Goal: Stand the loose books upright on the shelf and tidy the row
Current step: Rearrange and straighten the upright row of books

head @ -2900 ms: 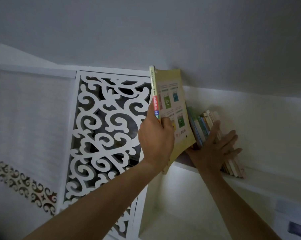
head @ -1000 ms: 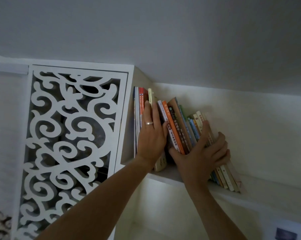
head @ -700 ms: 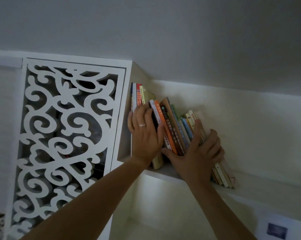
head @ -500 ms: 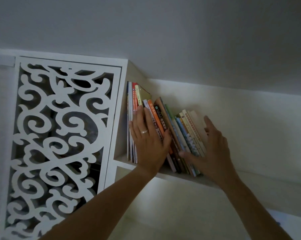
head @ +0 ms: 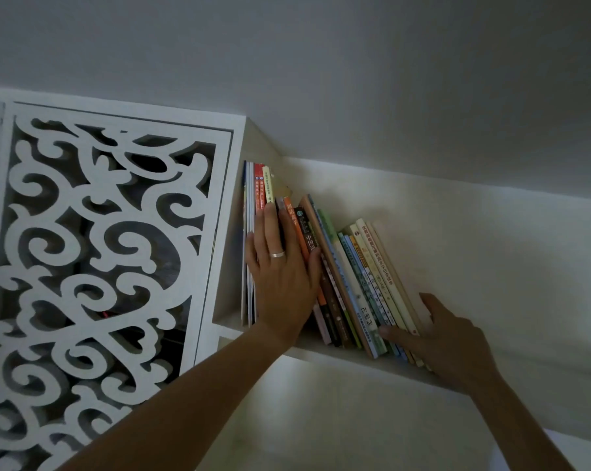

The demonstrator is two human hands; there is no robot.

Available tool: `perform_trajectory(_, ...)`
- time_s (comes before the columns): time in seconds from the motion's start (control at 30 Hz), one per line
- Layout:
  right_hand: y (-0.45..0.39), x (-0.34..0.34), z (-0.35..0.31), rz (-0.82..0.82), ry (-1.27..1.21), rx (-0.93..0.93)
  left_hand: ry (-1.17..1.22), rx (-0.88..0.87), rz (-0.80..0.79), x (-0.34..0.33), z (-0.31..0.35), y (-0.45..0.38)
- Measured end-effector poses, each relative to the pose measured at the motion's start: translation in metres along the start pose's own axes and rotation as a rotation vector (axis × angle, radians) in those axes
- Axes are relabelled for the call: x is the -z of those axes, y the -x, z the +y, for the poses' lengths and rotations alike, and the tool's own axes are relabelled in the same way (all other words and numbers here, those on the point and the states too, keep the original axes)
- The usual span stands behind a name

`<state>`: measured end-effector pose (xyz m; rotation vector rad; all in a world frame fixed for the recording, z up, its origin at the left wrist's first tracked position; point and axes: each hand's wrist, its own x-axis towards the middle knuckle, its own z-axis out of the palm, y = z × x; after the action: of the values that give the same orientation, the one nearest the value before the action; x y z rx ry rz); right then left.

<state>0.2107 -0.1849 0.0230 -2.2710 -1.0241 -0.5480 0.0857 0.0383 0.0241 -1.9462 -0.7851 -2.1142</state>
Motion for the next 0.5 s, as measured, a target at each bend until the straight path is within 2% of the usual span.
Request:
perform_trajectory(0.17, 0.009, -0.007, -0.01, 0.083, 0.111, -0.004, 0.029, -0.009, 0.038, 0.002, 0.01, 0.001)
perform_trajectory(0.27, 0.011, -0.004, -0.012, 0.096, 0.131, 0.019, 0.117, -0.106, 0.083, 0.005, 0.018, 0.009)
perform_trajectory(0.37, 0.009, -0.005, -0.01, 0.124, 0.172, 0.034, 0.265, -0.176, -0.089, 0.012, 0.044, 0.031)
perform_trajectory(0.5, 0.006, -0.008, -0.007, 0.14, 0.164, 0.055, 0.105, -0.189, -0.221, 0.006, 0.057, 0.043)
